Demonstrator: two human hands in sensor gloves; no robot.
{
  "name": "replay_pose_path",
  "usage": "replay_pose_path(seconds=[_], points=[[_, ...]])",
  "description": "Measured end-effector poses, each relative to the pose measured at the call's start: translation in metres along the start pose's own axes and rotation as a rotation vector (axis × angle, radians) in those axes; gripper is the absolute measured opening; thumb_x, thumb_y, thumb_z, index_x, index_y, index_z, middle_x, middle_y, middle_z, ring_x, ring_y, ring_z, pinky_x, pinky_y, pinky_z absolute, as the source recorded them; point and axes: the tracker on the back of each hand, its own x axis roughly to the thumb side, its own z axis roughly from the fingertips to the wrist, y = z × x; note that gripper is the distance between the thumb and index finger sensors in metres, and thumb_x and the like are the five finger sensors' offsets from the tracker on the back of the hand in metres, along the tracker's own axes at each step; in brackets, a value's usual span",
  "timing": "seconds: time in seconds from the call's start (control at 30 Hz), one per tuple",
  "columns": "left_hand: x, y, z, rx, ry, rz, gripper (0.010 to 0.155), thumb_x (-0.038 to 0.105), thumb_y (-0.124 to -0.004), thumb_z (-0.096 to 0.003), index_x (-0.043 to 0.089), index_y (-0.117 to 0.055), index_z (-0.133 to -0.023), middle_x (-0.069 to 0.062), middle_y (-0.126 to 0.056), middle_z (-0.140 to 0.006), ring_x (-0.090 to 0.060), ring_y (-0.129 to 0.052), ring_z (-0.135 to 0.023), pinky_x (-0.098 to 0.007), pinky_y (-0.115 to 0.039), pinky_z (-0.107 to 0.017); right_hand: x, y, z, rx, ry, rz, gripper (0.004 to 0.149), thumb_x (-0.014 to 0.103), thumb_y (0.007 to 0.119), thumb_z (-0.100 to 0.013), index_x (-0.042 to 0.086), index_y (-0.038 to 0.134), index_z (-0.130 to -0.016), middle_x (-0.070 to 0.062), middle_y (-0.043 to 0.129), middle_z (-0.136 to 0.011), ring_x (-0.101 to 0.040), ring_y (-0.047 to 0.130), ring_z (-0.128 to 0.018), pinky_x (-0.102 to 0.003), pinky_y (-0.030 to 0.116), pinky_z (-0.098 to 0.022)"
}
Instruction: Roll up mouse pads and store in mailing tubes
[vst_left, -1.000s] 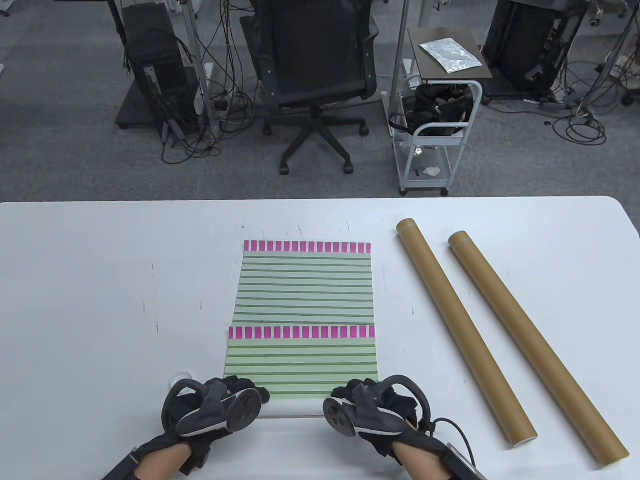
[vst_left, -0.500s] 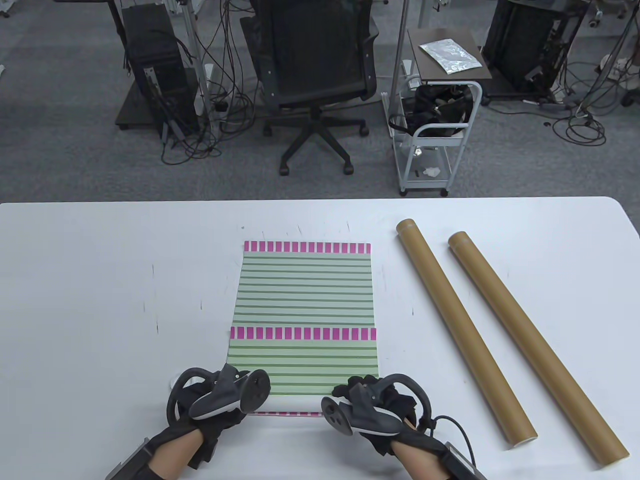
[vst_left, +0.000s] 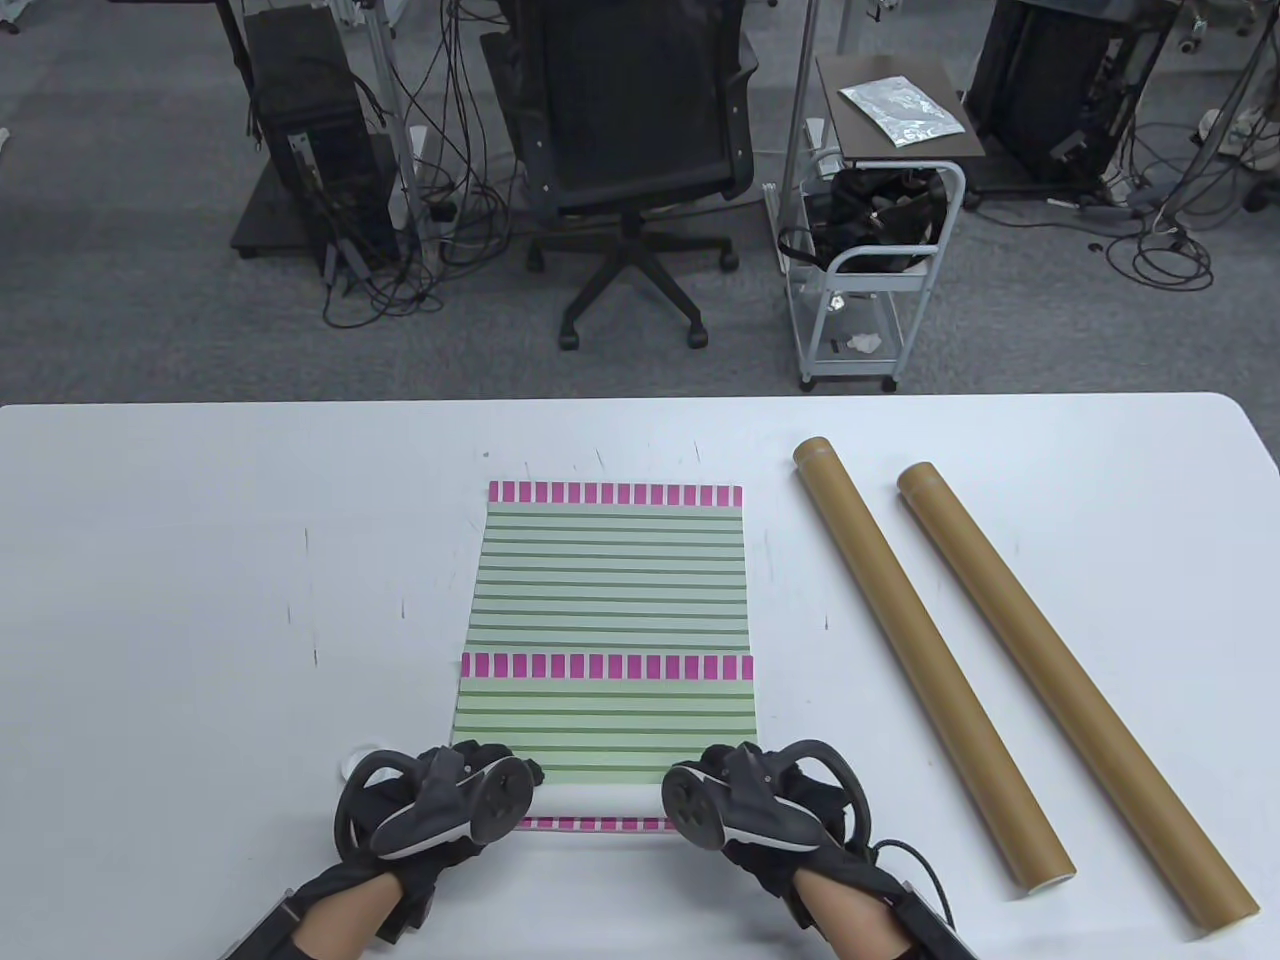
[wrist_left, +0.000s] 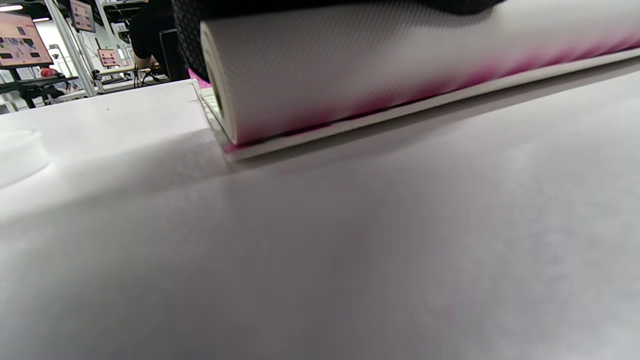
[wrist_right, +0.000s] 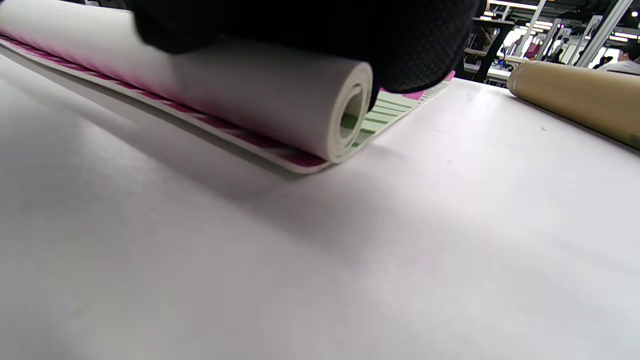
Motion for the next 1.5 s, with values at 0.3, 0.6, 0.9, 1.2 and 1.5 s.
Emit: replay_pose_path(seconds=[0.3, 0.6, 0.9, 1.2, 1.5], points=[[-0.001, 0.003, 0.006, 0.048, -0.034, -0.005, 0.059, 0.058, -0.069, -0.0364, 0.045, -0.062, -0.094, 0.018, -0.077, -0.096, -0.009, -0.086, -0.088, -0.03, -0.077, -0.071, 0.002, 0.008, -0.003, -0.062, 0.009, 0.05, 0.052, 0.036, 0.07, -0.04, 0.027, 0.07, -0.091, 0.0, 0.081, -0.088, -0.025, 0.088, -0.073, -0.04, 0.078, -0.056], [0.001, 0.003, -0.001, 0.002, -0.028, -0.015, 0.052, 0.049, -0.068, -0.0395, 0.045, -0.067, -0.091, 0.018, -0.082, -0.093, -0.008, -0.088, -0.086, -0.03, -0.078, -0.071, 0.0, 0.004, -0.005, -0.006, 0.016, 0.032, 0.052, 0.035, 0.067, -0.04, 0.027, 0.071, -0.092, 0.0, 0.082, -0.088, -0.024, 0.088, -0.073, -0.04, 0.078, -0.055], [0.009, 0.004, 0.003, -0.056, -0.066, -0.014, 0.051, 0.046, -0.064, -0.0398, 0.044, -0.07, -0.09, 0.014, -0.085, -0.09, -0.011, -0.09, -0.081, -0.031, -0.08, -0.068, 0.008, 0.001, 0.003, 0.108, 0.015, 0.069, 0.054, 0.036, 0.066, -0.043, 0.025, 0.066, -0.096, -0.002, 0.077, -0.094, -0.027, 0.084, -0.079, -0.046, 0.074, -0.06], [0.009, 0.004, 0.004, -0.004, -0.039, -0.073, 0.051, 0.047, -0.061, -0.0412, 0.042, -0.07, -0.091, 0.014, -0.083, -0.091, -0.011, -0.088, -0.082, -0.03, -0.079, -0.069, 0.014, 0.002, 0.003, -0.04, 0.026, 0.17, 0.048, 0.033, 0.066, -0.04, 0.026, 0.073, -0.087, 0.0, 0.083, -0.084, -0.024, 0.089, -0.07, -0.043, 0.076, -0.057], [0.01, 0.007, 0.011, 0.057, 0.027, -0.075, 0.053, 0.052, -0.072, -0.0371, 0.043, -0.07, -0.09, 0.015, -0.084, -0.09, -0.01, -0.089, -0.085, -0.033, -0.077, -0.073, 0.007, 0.005, 0.001, -0.062, 0.058, 0.122, 0.048, 0.032, 0.062, -0.041, 0.028, 0.073, -0.088, 0.0, 0.084, -0.085, -0.023, 0.09, -0.07, -0.041, 0.077, -0.056]])
